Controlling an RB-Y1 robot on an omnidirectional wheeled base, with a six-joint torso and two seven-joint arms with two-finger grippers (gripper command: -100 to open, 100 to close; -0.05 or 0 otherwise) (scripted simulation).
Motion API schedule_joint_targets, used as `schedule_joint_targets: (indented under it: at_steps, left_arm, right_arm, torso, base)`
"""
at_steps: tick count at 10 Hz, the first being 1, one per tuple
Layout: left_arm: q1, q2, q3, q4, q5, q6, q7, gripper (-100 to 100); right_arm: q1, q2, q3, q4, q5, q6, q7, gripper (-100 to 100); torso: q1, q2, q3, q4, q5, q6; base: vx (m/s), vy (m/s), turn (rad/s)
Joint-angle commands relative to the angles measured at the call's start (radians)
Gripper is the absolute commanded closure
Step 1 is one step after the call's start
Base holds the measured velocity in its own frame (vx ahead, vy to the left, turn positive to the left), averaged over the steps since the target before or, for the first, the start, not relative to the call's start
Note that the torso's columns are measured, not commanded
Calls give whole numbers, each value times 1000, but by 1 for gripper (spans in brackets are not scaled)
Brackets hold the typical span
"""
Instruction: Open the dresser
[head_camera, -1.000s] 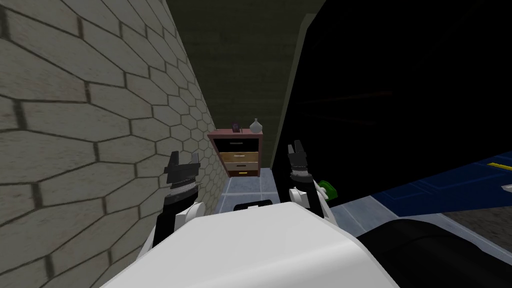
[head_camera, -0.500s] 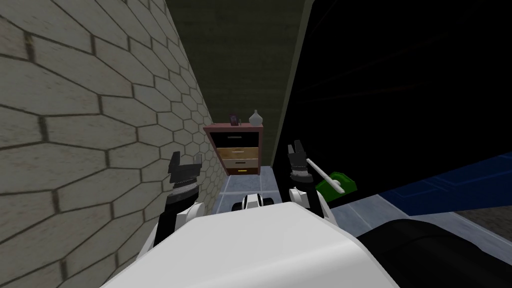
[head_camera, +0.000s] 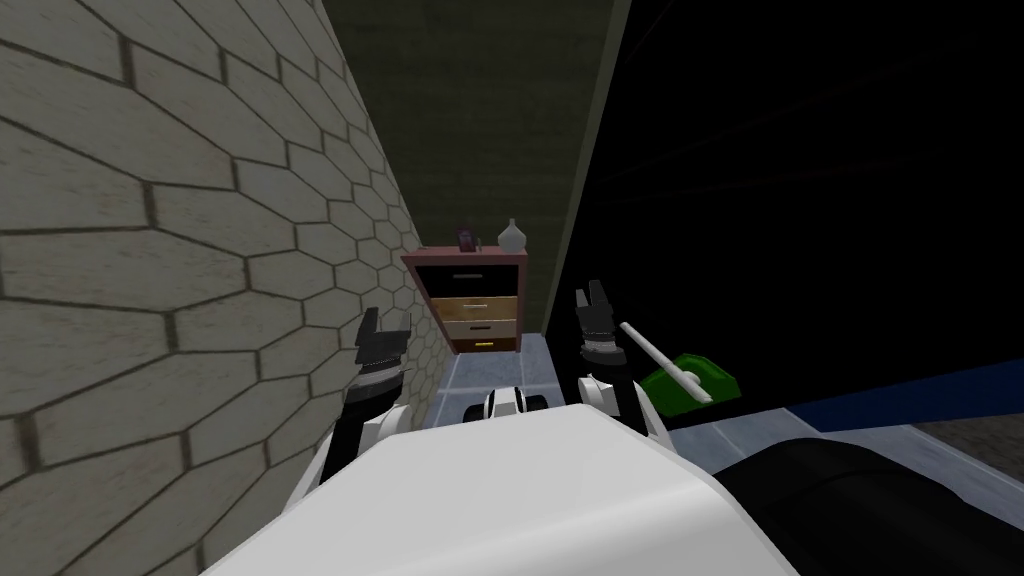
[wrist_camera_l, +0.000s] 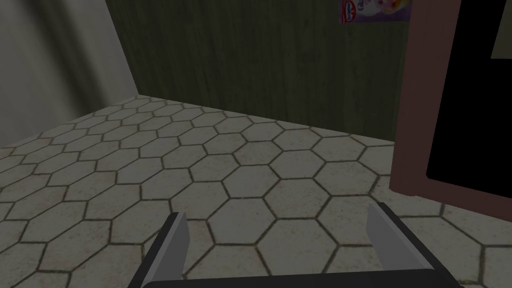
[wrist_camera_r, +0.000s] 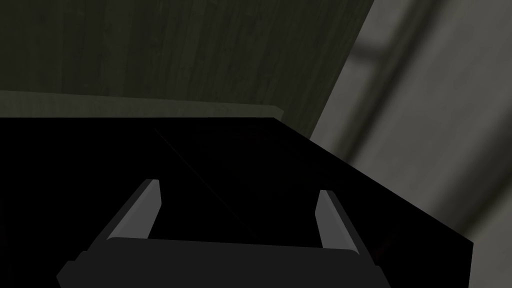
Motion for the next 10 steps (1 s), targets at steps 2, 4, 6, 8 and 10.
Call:
schedule_joint_targets:
  at_steps: [2, 4, 6, 8, 10]
  left_arm:
    - [-24, 18, -12, 100, -8, -30, -15, -100]
    - [-40, 26, -17, 161, -11, -50, -22, -100]
    - [-48, 30, -20, 202, -13, -61, -26, -100]
    - [-67, 35, -25, 265, -17, -83, -34, -100]
    - [-77, 37, -28, 317, -19, -95, -39, -100]
  right_arm:
    - [0, 0, 0, 0, 0, 0, 0, 0]
    - [0, 0, 0, 0, 0, 0, 0, 0]
    - [0, 0, 0, 0, 0, 0, 0, 0]
    - [0, 0, 0, 0, 0, 0, 0, 0]
    - [0, 0, 0, 0, 0, 0, 0, 0]
  torso:
    - [0, 0, 0, 0, 0, 0]
    - [-1, 0, 0, 0, 0, 0]
    - [-1, 0, 0, 0, 0, 0]
    - [-1, 1, 1, 0, 0, 0]
    - [0, 1, 0, 0, 0, 0]
  base:
    - [88, 21, -28]
    - [82, 26, -38]
    - [84, 18, -22]
    - [74, 20, -31]
    - [63, 21, -20]
